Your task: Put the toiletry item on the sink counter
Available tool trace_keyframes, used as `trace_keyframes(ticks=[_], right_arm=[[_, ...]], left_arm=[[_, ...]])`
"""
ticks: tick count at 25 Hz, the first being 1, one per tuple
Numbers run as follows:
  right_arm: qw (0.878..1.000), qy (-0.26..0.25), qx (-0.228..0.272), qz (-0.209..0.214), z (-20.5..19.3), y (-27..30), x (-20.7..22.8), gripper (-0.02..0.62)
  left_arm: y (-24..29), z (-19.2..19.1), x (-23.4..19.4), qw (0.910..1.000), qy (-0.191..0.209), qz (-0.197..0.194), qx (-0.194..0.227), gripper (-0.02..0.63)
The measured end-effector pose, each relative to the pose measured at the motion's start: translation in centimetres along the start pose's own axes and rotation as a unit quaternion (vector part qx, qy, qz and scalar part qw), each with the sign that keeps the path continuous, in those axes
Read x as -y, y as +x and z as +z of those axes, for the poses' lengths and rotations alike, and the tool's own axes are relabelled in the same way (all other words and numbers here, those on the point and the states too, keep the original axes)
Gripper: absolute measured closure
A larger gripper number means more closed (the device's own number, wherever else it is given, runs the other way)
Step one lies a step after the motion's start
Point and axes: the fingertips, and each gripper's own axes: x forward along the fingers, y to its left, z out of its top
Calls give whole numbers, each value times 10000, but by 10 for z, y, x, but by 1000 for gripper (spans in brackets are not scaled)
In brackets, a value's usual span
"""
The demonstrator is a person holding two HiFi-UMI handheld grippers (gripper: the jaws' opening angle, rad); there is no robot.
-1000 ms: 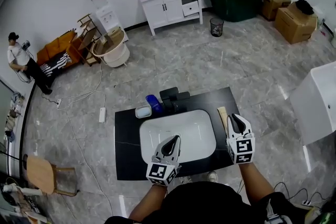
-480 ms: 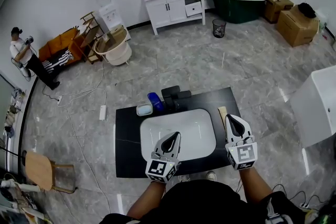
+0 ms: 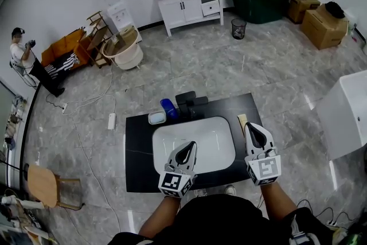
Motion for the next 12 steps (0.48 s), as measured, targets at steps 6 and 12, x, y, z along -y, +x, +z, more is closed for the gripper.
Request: trace_keyframes(ticks=[6, 12], right_arm=[[9997, -33, 206, 101, 15, 0, -10, 591], [9999, -29, 107, 102, 10, -2, -9, 591]], left_arm=[[1, 8, 4, 10000, 11, -10, 43, 597], [3, 8, 3, 9999, -58, 46, 87, 597]])
